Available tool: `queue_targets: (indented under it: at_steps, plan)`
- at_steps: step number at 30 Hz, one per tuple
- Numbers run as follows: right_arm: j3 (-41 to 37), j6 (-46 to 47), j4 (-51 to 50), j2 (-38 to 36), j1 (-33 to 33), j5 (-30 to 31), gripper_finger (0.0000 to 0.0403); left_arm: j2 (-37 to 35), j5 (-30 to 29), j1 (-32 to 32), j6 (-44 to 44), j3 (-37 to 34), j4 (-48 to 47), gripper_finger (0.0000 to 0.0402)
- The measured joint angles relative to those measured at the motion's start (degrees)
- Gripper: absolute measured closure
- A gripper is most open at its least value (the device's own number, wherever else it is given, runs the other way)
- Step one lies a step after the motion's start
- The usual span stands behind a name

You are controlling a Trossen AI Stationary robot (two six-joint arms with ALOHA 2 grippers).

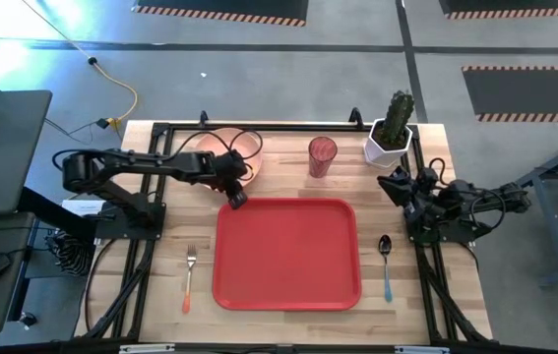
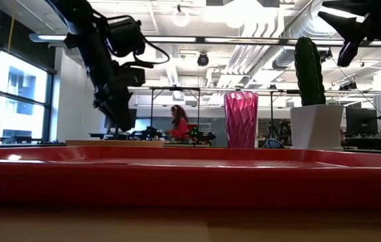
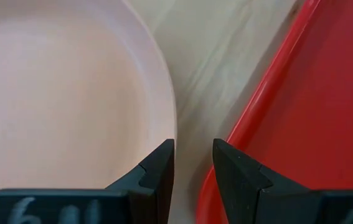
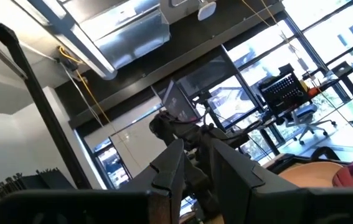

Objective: Pick and place plate/cup/fork/spoon on tray
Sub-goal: Put the light pink plate on the red tray

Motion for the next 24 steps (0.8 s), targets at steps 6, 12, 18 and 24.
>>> queue_targets:
  at_steps: [6,12,18,24]
  plan:
    - [0.00,0.00,-0.87,0.02,0.00,0.03,0.0334,2.07,0.40,0.00,0.50,0.00,0.09,0.0302]
    - [0.00,0.02,-0.90,0.02,0.02,0.07,0.0334,4.29,-2.21,0.00,0.57,0.00,0.09,0.0302]
    - [0.00,0.02,-0.90,0.00,0.00,0.18,0.0334,6.11,-2.50,0.00,0.57,0.00,0.20,0.0302]
    - [0.00,0.65,-0.93,0.02,0.01,0.17,0.0334,8.09,-3.18,-0.02,0.44,-0.02,0.41,0.0311]
